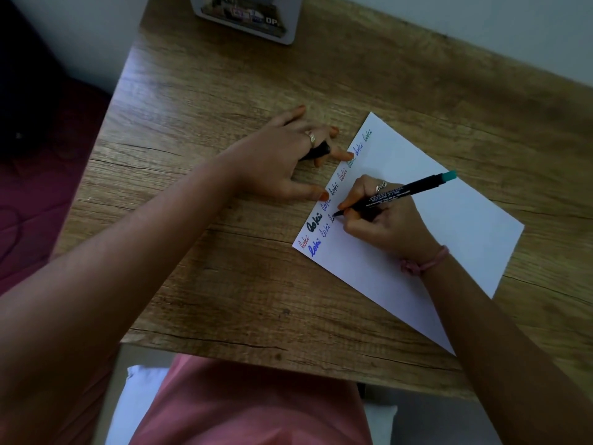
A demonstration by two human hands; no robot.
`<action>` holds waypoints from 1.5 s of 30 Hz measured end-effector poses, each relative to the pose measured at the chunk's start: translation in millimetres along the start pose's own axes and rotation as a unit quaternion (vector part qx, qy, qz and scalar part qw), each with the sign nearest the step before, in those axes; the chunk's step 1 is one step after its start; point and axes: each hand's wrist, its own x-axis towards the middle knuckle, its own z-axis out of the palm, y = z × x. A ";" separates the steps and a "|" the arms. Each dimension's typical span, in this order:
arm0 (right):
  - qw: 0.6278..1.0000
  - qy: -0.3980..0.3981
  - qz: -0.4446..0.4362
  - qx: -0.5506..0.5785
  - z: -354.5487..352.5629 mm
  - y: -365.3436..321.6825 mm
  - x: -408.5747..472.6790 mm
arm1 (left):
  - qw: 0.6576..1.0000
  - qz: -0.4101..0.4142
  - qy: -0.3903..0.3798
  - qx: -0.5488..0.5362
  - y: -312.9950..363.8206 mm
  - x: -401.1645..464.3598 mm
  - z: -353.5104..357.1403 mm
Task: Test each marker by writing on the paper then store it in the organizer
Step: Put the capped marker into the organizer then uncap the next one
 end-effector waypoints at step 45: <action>0.972 0.103 0.124 0.171 -12.4 -7.7 10.5 | 0.919 -0.169 0.047 -0.353 16.6 -4.2 -14.7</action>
